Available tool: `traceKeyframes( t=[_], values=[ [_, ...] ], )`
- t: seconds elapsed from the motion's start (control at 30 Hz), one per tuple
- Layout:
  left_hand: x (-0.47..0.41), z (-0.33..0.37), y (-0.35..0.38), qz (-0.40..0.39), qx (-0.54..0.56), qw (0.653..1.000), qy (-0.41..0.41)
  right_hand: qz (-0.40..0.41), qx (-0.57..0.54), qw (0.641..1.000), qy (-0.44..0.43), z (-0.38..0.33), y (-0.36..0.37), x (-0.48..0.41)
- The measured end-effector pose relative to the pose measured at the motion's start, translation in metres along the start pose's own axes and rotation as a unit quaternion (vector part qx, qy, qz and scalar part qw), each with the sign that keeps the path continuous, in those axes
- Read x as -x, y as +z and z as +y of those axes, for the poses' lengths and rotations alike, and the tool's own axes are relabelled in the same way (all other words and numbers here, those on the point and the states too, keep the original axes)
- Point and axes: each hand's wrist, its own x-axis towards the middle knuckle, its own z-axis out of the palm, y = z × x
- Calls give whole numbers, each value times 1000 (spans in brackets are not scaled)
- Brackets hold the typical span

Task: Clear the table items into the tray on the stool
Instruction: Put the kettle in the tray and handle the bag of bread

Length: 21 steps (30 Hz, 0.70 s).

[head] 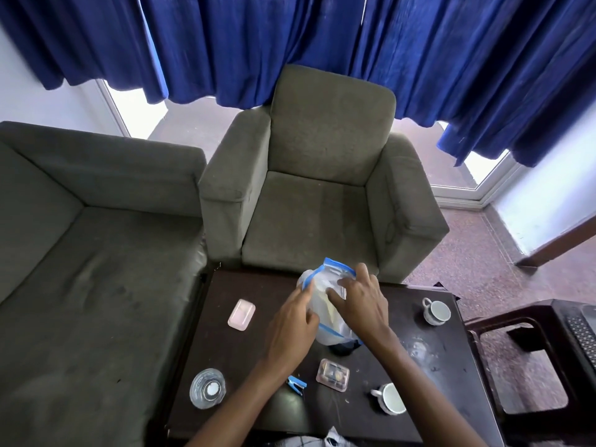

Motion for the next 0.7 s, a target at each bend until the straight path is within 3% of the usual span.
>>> traceKeyframes(
  t=[0.17,0.3,0.37,0.47,0.53,0.7],
  values=[
    [3,9,1,-6,10,1000,-3,14,-24,1000,2,10,-6,-1],
    [6,14,2,-20,12,1000,-15,-56,-149,986,38,16,-12,-7],
    [5,16,2,-26,6,999,-25,-88,-222,970,50,16,-17,-9],
    [3,17,2,-33,-5,999,-32,-109,-385,909,117,18,-24,-6],
    [2,19,1,-37,-13,999,-32,-118,-434,880,154,20,-27,-4],
    [1,20,2,-38,-3,999,-38,-109,-442,877,157,22,-28,-1]
  ],
)
